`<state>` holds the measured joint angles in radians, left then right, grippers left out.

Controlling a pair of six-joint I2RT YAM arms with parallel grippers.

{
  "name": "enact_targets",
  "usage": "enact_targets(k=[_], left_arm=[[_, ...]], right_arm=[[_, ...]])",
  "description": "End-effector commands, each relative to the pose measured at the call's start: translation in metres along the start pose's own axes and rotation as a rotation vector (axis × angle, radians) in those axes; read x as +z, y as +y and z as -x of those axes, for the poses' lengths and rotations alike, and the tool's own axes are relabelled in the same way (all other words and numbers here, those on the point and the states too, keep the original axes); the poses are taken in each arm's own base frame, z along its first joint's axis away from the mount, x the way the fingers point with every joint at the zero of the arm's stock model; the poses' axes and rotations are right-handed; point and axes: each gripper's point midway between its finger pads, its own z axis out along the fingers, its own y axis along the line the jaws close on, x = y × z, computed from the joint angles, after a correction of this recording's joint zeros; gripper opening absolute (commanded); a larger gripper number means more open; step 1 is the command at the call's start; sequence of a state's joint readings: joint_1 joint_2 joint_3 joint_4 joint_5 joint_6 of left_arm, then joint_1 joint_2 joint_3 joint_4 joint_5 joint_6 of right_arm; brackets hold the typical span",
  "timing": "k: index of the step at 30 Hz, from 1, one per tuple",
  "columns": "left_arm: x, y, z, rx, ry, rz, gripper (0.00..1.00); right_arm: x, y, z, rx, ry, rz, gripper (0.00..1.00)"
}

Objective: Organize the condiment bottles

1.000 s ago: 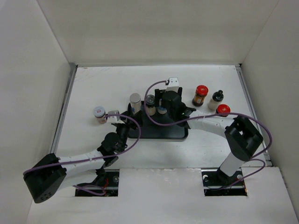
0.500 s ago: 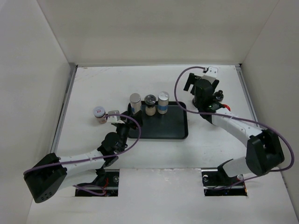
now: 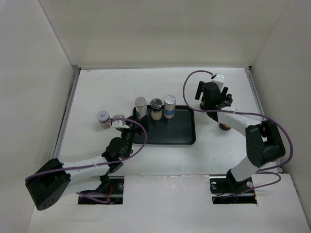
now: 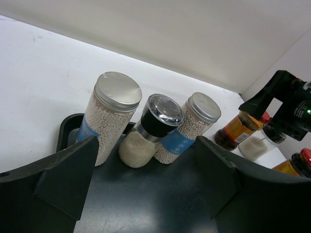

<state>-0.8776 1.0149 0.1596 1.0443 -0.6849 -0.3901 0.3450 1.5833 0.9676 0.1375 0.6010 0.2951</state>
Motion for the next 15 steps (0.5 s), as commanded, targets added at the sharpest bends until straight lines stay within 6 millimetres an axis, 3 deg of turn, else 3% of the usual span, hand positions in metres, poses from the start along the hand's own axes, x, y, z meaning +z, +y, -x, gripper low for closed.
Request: enact_targets(k=[1,5,8,11,15], left_arm=[[0.004,-0.008,0.015,-0.051,-0.050,-0.013,0.80],[0.006,-0.005,0.013,-0.046,-0.050,-0.004,0.80],[0.006,-0.007,0.014,-0.051,-0.053,-0.012,0.80],[0.006,-0.005,0.013,-0.048,-0.053,-0.004,0.80],[0.006,-0.005,0.013,-0.049,-0.053,-0.007,0.80]], right_arm=[[0.009,0.007,0.014,0.052,-0.021,0.015,1.00],[0.016,0.008,0.010,0.066,-0.021,0.019,0.89],[0.014,0.008,0.019,0.082,-0.062,0.028,0.70],[0.003,0.005,0.036,0.113,-0.123,0.037,0.60],[-0.028,0.013,0.060,0.108,-0.203,0.089,0.58]])
